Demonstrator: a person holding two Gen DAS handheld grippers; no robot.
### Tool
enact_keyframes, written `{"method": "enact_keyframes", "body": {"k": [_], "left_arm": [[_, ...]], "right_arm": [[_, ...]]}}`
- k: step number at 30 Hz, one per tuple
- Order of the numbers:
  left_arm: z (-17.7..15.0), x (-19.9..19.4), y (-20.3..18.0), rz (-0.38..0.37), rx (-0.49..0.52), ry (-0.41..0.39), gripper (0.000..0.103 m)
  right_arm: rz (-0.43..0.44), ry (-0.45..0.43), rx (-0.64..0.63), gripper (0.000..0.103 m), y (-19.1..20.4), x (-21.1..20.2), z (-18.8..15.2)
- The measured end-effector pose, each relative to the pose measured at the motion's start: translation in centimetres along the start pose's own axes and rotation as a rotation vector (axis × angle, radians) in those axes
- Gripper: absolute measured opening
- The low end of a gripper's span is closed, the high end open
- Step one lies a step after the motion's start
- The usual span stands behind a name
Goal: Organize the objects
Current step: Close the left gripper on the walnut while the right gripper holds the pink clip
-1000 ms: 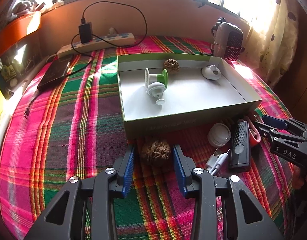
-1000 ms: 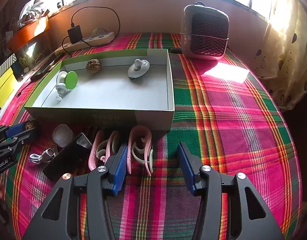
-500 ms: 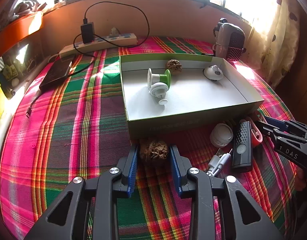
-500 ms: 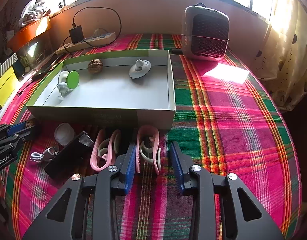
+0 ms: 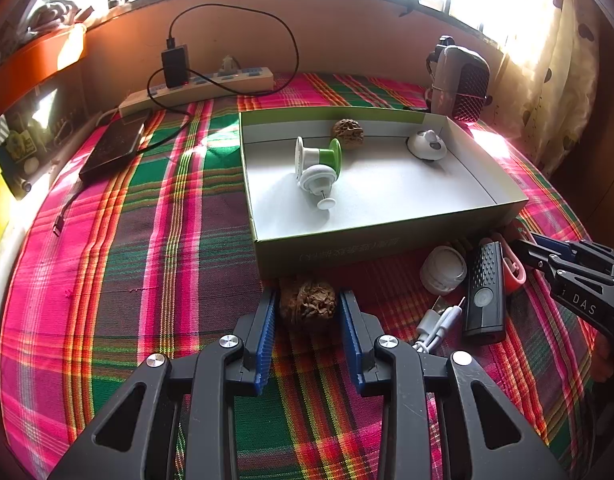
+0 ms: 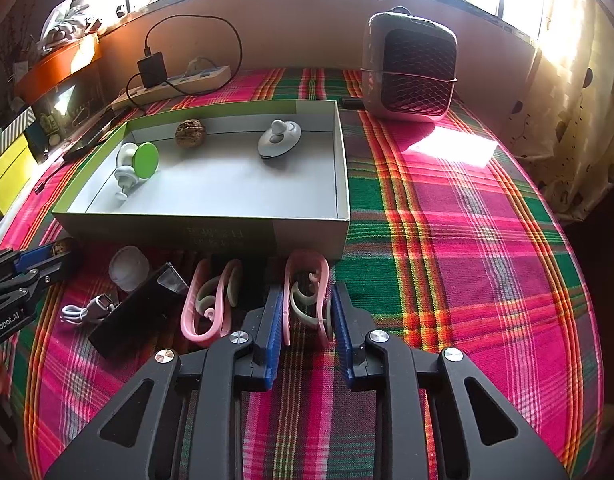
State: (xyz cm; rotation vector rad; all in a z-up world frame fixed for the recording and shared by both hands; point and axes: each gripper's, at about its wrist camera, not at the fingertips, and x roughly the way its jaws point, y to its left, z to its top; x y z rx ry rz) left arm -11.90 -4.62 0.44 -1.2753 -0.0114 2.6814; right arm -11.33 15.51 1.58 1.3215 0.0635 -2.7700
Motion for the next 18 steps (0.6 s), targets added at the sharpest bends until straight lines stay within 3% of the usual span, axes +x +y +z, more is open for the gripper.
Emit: {"method": "enact_keyframes", "body": {"k": [18], "left_arm": [[-0.04, -0.03, -0.12, 0.002, 0.0, 0.0, 0.028]], "right_arm": [[0.009, -0.003, 0.014, 0.024, -0.28, -0.1, -0.07]]}}
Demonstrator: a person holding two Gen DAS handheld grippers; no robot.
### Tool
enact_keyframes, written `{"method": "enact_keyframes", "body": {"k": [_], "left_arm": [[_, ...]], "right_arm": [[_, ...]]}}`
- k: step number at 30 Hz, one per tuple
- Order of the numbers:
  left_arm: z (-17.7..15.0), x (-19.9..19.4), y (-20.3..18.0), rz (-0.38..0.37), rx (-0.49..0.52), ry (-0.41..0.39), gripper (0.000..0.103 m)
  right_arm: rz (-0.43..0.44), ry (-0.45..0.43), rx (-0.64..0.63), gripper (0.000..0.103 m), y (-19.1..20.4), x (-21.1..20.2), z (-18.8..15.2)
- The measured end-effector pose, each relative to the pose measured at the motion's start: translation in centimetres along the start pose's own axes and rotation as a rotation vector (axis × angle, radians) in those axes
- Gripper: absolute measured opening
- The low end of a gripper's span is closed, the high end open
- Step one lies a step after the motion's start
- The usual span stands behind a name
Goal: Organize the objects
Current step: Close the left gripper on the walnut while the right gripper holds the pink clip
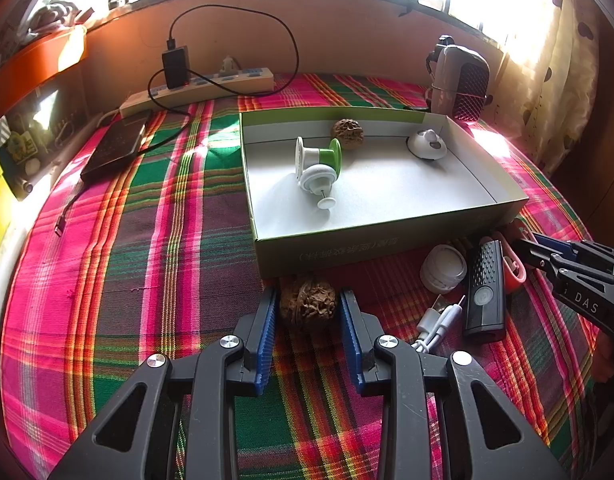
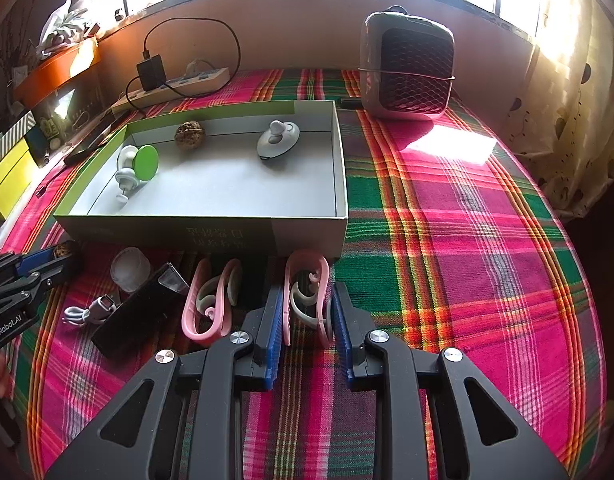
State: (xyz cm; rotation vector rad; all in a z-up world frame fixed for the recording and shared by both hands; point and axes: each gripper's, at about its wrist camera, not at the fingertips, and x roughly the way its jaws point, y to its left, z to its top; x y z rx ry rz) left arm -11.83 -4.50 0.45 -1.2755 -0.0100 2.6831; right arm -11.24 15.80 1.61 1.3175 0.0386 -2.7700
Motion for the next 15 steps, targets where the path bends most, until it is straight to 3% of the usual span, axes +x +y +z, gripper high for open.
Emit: {"method": "enact_keyframes", "body": {"k": [15], "left_arm": [[0.06, -0.81, 0.26, -0.003, 0.0, -0.019, 0.028]], "right_arm": [[0.014, -0.011, 0.017, 0.024, -0.04, -0.71, -0.42]]}}
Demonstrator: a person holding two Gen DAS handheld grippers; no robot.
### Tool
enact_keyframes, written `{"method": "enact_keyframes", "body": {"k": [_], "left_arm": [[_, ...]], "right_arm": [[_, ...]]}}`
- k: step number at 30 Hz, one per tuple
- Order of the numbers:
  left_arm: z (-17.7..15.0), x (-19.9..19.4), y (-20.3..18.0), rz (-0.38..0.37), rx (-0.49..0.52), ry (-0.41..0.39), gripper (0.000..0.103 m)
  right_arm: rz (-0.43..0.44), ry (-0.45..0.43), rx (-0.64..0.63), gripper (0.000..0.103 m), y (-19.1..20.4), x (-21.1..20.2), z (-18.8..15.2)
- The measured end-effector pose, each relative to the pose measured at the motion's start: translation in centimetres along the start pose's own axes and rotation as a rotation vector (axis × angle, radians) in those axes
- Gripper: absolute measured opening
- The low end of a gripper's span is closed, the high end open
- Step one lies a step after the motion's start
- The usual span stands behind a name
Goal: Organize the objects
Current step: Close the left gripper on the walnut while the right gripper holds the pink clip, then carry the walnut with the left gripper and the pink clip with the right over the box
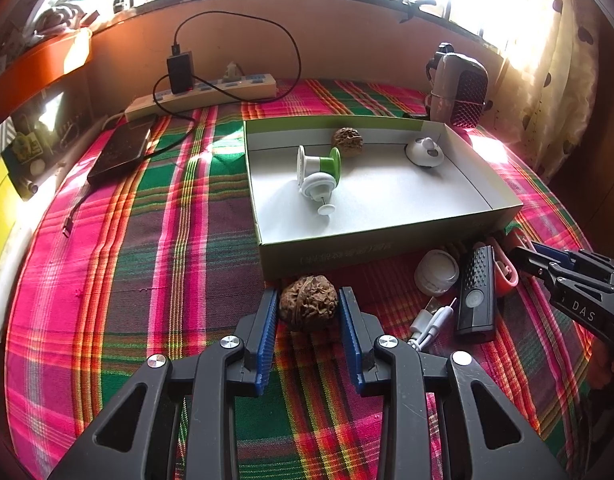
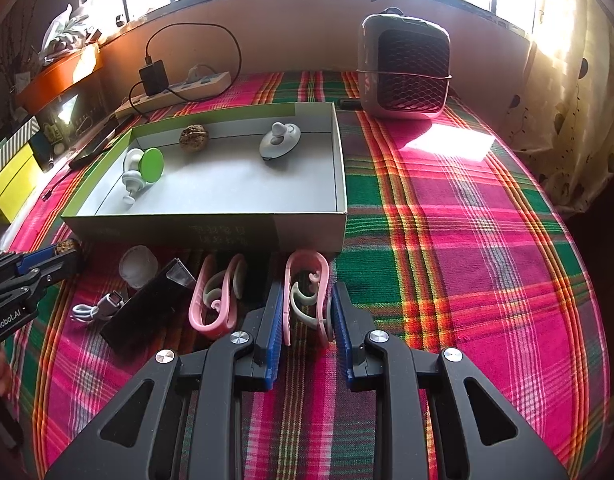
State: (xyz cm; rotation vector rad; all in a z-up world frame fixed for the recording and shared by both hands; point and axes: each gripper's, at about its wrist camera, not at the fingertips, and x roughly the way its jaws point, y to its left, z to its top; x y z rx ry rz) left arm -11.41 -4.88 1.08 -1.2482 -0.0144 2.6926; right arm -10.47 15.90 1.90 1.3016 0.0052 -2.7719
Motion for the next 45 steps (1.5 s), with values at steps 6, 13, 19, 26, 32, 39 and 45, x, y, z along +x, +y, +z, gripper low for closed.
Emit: {"method": "enact_keyframes", "body": {"k": [6, 13, 19, 26, 32, 39, 45], "left_arm": [[0.2, -0.6, -0.1, -0.008, -0.002, -0.008, 0.028], [0.5, -1.3, -0.4, -0.016, 0.005, -0.021, 0.028], [1.3, -1.8, -0.7, -0.02, 0.012, -0.038, 0.028], [2.6, -2.0, -1.2, -0.029, 0.022, -0.053, 0.028], [3.9, -1.8, -1.4, -0.042, 0.021, -0.062, 0.028], [5.2, -1.1, -2.1, -0.058, 0.021, -0.064, 0.028], [6.3, -0.1, -3.2, -0.082, 0.031, -0.063, 0.028]], "right_arm": [[0.002, -0.015, 0.001, 0.024, 0.0, -0.7, 0.1], [0.008, -0.027, 0.002, 0.024, 0.0, -1.3, 0.4], [0.021, -0.048, -0.005, 0.024, 0.2, -2.2, 1.1], [0.032, -0.072, -0.022, 0.024, 0.8, -2.8, 2.3], [0.051, -0.084, -0.031, 0.024, 1.3, -2.9, 3.5], [0.067, -0.082, -0.038, 0.024, 1.5, -2.2, 4.9], [0.077, -0.073, -0.022, 0.024, 1.0, -1.1, 6.2]]}}
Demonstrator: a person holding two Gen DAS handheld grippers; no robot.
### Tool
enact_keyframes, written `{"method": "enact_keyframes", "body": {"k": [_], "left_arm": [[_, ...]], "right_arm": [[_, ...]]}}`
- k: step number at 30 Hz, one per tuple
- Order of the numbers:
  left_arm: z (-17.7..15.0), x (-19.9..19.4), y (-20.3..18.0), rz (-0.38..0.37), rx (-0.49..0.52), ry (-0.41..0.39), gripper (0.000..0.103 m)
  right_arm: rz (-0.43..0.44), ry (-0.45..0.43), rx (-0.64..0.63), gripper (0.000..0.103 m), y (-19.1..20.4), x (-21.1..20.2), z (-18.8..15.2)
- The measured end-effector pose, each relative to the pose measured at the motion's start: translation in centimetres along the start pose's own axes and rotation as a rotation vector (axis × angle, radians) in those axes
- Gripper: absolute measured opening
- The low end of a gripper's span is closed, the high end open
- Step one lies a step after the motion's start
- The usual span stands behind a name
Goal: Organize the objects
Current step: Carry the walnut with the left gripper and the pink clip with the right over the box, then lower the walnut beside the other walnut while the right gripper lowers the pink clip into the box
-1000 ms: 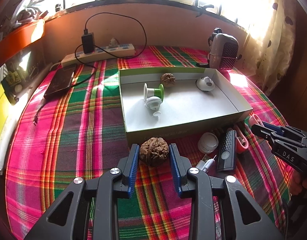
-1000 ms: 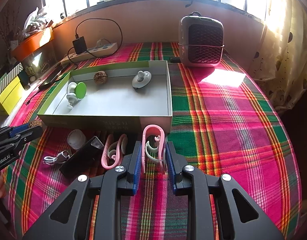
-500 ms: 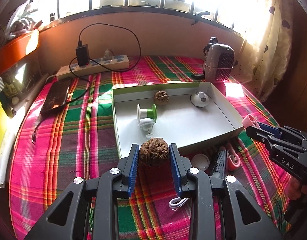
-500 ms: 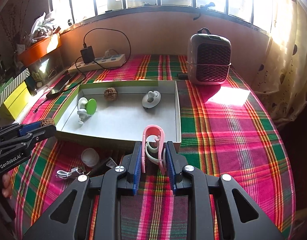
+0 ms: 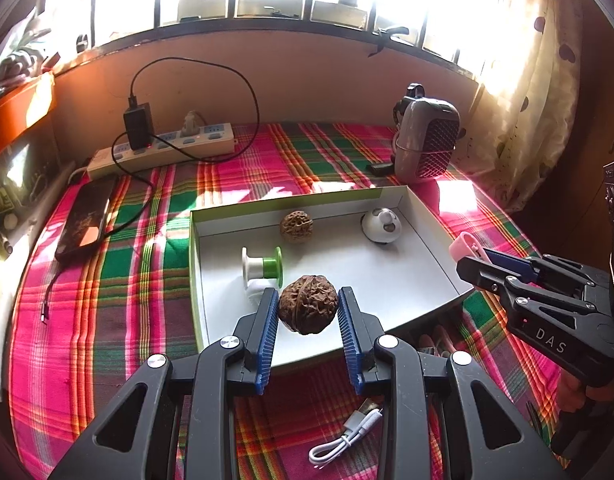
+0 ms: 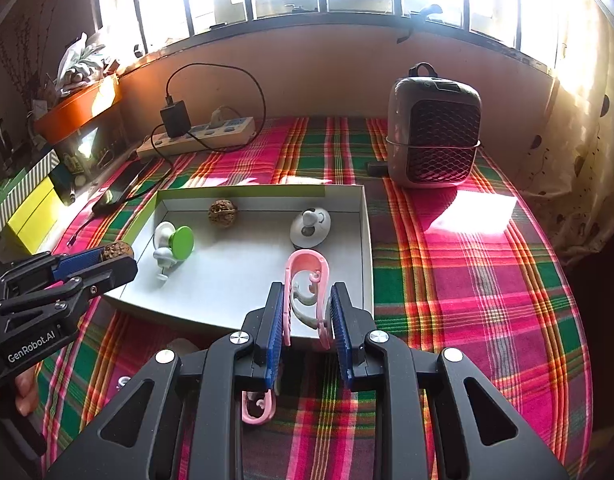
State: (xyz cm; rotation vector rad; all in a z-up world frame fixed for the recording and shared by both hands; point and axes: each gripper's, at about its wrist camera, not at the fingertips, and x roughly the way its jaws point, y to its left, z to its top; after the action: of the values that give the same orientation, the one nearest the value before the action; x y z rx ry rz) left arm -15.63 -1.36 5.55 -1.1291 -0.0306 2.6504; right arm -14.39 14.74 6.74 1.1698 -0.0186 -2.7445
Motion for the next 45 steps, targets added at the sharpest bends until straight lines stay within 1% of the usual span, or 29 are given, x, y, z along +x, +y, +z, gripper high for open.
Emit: {"method": "enact_keyframes", "body": {"k": [10, 23, 32, 45], "left_arm": [[1.5, 3.4, -1.1, -0.009, 0.015, 0.043, 0.028], [3.2, 7.9, -2.3, -0.023, 0.041, 0.103, 0.028], [4.1, 10.0, -2.7, -0.024, 0.056, 0.129, 0.028], [4.5, 11.4, -2.7, -0.007, 0.068, 0.142, 0.028]], "right_arm": [[0.017, 0.04, 0.01, 0.024, -0.6, 2.9, 1.4], [0.03, 0.095, 0.008, 0.024, -1.2, 5.8, 1.8], [0.028, 0.11, 0.007, 0.024, -1.7, 7.0, 2.0], [0.012, 0.116, -0.047, 0.024, -1.0, 7.7, 2.0]]}}
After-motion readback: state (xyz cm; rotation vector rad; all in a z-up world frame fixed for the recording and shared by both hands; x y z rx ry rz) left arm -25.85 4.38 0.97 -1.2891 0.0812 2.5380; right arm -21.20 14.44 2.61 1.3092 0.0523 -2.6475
